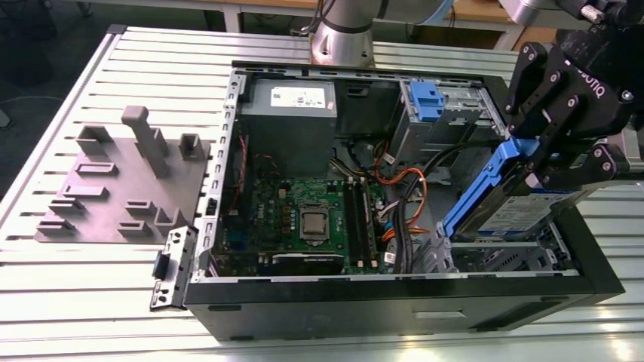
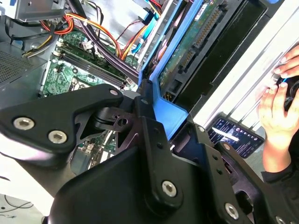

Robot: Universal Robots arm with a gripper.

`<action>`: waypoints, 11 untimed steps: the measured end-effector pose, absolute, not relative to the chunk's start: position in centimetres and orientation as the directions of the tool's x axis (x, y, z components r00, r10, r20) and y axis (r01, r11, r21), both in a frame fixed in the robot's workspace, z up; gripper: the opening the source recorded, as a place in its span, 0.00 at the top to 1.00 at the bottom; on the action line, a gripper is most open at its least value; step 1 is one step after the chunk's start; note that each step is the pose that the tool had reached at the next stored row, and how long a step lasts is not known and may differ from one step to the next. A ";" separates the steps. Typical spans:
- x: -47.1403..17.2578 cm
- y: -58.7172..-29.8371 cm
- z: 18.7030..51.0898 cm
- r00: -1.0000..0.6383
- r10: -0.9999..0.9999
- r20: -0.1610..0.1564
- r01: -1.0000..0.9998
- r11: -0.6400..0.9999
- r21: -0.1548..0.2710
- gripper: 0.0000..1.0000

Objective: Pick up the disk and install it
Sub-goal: 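Insert the disk into the insertion slot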

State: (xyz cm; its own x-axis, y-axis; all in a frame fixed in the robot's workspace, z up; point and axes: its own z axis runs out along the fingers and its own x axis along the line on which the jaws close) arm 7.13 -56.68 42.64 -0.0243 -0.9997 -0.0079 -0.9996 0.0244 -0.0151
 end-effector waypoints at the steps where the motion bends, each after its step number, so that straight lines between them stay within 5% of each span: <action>1: 7.1 -56.7 42.6 -0.024 -1.000 -0.008 -1.000 0.024 -0.015 0.63; 11: 7.1 -56.7 42.3 -0.024 -1.000 -0.008 -1.000 0.024 -0.016 0.56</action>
